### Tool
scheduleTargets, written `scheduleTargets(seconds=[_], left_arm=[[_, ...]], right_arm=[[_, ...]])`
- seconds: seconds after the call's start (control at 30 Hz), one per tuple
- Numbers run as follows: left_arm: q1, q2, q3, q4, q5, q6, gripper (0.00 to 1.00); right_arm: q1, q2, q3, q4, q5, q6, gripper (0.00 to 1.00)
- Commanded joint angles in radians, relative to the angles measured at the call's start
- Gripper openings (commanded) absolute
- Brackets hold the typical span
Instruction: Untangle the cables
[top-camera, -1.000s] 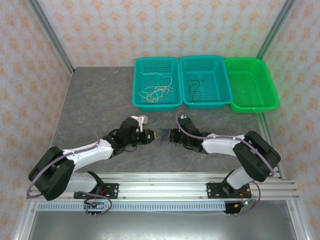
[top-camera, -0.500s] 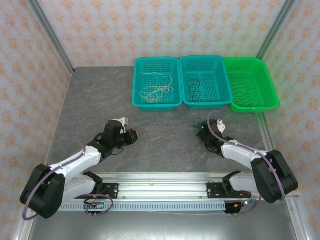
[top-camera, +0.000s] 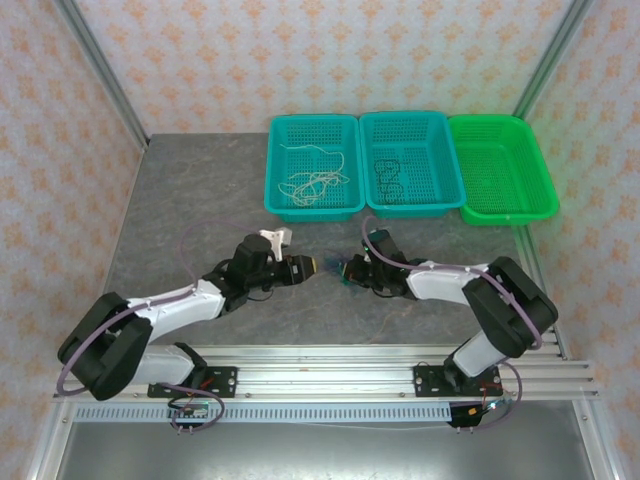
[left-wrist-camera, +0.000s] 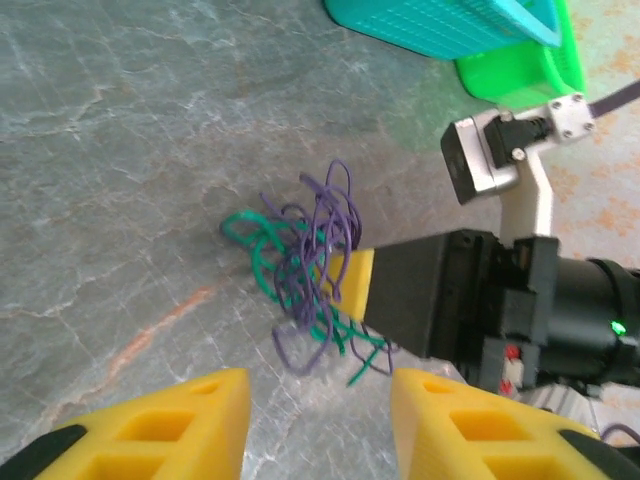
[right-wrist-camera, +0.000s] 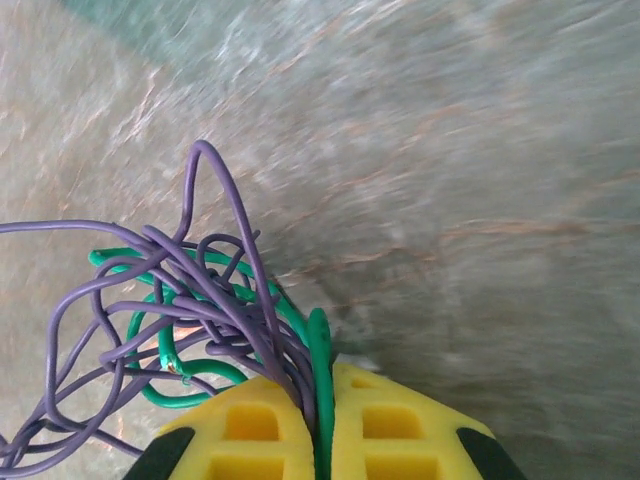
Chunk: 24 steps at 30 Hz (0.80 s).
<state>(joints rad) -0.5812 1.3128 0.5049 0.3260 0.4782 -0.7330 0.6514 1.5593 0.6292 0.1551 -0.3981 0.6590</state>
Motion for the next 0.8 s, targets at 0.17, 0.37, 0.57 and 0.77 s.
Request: scheduleTargets(seconds=[0.17,0.37,0.57,0.77], left_arm=[[-0.005,0.158,0.086,0.126,-0.016,-0.047,0.5],[-0.003,0.19,0.071,0.077,-0.094,-0.046,0.12],[0.02,0.073,0.018,0.021,-0.149,-0.051,0.0],[0.164,-0.172,-0.003,-0.23,-0.173,0.016,0.0]], right_arm=[[0.074,0.057,0.069,-0.036,-0.049,-0.079,0.01],[0.074,0.061,0.066,-0.053,0.009,-0.065,0.02],[0.061,0.073,0.092,-0.267,0.377,0.049,0.11],[-0.068,0.053,0.035,-0.373,0.446,0.245,0.08]])
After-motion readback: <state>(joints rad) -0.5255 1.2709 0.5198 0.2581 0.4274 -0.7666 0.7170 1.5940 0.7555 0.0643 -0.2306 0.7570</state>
